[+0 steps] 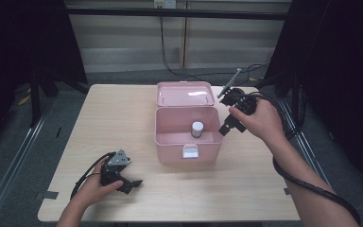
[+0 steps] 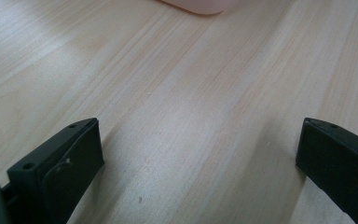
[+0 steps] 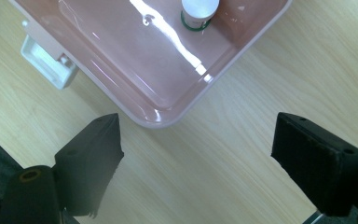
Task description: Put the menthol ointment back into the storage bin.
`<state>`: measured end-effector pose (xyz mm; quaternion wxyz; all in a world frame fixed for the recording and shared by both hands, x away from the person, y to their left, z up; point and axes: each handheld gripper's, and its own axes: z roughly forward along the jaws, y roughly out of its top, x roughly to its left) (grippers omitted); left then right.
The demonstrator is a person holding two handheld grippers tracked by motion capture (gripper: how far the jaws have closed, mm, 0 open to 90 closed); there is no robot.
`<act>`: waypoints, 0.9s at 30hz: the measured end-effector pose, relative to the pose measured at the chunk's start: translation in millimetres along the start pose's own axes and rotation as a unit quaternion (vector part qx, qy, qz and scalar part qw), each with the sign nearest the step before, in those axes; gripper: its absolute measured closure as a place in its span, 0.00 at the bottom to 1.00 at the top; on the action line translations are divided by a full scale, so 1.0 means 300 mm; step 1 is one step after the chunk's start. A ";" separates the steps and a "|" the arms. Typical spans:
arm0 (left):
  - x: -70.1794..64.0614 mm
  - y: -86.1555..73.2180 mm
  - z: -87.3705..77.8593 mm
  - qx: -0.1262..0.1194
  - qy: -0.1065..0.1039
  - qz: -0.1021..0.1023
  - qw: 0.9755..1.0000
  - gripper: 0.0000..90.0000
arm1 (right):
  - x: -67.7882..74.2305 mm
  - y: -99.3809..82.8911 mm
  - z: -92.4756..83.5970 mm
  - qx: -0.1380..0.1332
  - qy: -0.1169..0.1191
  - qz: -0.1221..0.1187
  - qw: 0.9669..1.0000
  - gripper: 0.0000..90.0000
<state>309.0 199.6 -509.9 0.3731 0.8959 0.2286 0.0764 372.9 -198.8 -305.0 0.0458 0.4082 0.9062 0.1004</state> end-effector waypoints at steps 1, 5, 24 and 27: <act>0.000 0.000 0.000 0.000 0.000 0.000 1.000 0.00 | -0.002 -0.008 0.001 -0.001 0.000 -0.001 1.000 0.17; 0.000 0.000 0.001 -0.001 0.001 0.000 1.000 0.00 | -0.006 -0.039 0.006 -0.002 0.001 -0.002 1.000 0.17; 0.000 -0.001 0.000 0.000 0.000 0.000 1.000 0.00 | 0.002 -0.188 0.080 0.001 0.020 -0.025 0.999 0.17; -0.001 -0.001 0.000 0.000 0.000 0.000 1.000 0.00 | 0.009 -0.210 0.104 -0.002 0.035 -0.028 0.999 0.17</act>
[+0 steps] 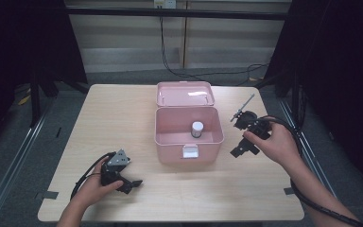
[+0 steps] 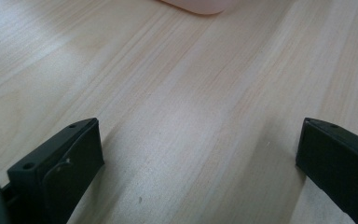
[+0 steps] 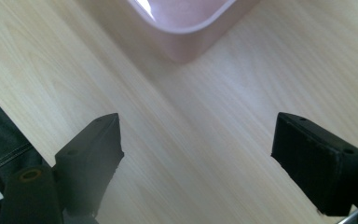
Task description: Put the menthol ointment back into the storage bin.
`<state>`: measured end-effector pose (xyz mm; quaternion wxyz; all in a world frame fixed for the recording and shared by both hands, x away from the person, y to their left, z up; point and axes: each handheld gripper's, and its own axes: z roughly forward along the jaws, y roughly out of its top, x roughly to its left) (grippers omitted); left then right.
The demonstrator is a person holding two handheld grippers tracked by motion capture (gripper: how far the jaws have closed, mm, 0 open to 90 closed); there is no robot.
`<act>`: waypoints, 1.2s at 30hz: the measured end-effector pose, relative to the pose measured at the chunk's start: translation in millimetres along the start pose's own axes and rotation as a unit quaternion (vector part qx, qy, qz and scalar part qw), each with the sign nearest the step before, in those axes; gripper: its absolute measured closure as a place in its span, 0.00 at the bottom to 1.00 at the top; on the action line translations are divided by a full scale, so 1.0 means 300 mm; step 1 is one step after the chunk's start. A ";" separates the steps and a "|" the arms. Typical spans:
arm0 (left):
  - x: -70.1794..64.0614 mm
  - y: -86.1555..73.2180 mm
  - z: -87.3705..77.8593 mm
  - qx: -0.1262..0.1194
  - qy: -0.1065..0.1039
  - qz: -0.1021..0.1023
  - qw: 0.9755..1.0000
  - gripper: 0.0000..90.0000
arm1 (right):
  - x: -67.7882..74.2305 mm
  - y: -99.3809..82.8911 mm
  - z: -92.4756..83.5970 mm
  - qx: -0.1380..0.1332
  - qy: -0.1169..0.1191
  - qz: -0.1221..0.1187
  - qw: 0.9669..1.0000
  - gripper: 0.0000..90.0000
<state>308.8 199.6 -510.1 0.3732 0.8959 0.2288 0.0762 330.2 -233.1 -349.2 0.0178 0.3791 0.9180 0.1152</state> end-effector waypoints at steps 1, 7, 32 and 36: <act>0.000 0.000 0.000 0.000 0.000 0.000 1.000 0.00 | 0.001 -0.007 0.007 0.000 0.003 -0.001 1.000 0.17; 0.000 0.000 0.000 0.000 0.000 0.000 1.000 0.00 | 0.001 -0.049 0.048 -0.004 0.008 -0.001 1.000 0.17; 0.000 0.000 0.000 0.001 0.000 0.001 1.000 0.00 | 0.013 -0.214 0.243 0.012 0.023 -0.002 1.000 0.18; 0.000 0.000 0.000 0.001 0.000 0.001 1.000 0.00 | 0.016 -0.235 0.266 0.011 0.024 -0.003 1.000 0.18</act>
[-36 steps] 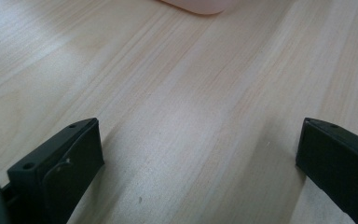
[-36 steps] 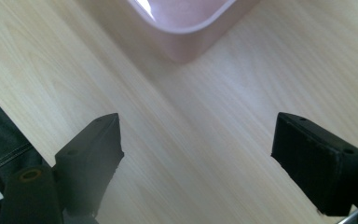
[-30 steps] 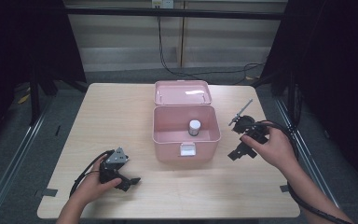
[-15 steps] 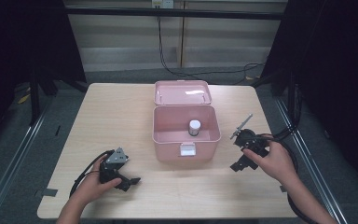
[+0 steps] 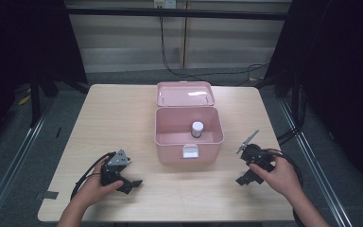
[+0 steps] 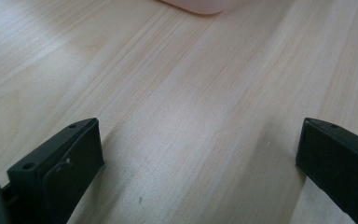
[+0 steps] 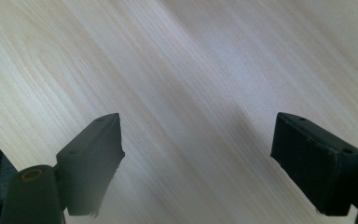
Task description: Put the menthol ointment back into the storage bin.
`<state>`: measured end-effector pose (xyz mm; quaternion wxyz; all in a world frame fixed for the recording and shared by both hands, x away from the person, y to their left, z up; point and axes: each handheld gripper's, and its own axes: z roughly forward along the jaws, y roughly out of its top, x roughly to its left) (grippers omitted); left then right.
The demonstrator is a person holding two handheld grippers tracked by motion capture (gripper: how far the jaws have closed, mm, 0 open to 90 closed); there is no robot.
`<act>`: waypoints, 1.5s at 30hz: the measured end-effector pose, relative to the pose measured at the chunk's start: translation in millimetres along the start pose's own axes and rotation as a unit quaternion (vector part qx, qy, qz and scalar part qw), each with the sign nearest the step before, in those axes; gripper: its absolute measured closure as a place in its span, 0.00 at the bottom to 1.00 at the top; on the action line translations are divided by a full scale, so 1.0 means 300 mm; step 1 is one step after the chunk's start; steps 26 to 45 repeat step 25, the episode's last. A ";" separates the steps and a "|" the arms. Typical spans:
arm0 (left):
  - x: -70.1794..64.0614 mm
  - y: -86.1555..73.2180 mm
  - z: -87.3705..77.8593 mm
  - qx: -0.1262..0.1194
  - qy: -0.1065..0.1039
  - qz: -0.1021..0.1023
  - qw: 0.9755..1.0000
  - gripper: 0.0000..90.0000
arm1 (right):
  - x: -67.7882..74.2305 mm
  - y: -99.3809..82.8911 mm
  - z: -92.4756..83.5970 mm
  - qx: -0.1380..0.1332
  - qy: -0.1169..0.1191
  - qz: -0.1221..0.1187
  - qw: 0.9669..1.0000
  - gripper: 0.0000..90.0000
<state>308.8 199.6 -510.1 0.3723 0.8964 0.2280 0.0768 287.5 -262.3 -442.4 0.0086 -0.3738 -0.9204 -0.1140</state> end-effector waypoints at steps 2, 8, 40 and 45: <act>0.000 0.000 0.000 0.000 0.000 0.000 1.000 0.00 | 0.004 -0.007 0.009 -0.001 0.000 0.003 1.000 0.18; 0.000 0.000 0.000 0.000 0.000 0.000 1.000 0.00 | 0.008 -0.024 0.032 -0.017 0.010 0.002 1.000 0.18; 0.000 0.000 0.000 -0.001 0.000 -0.001 1.000 0.00 | 0.006 -0.075 0.093 -0.008 0.013 0.000 1.000 0.17; 0.000 0.000 0.000 -0.001 0.000 -0.001 1.000 0.00 | 0.006 -0.075 0.093 -0.008 0.013 0.000 1.000 0.17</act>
